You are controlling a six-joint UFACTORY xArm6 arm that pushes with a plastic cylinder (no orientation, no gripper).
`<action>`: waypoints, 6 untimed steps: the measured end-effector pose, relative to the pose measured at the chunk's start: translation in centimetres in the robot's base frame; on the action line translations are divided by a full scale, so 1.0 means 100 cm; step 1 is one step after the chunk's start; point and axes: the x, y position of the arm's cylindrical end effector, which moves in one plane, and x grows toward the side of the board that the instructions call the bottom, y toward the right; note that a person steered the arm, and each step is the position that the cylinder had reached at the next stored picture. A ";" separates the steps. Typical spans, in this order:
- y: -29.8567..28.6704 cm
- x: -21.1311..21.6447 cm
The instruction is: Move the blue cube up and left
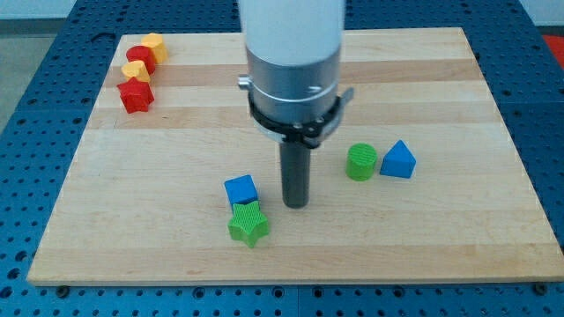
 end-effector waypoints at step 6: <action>-0.143 -0.031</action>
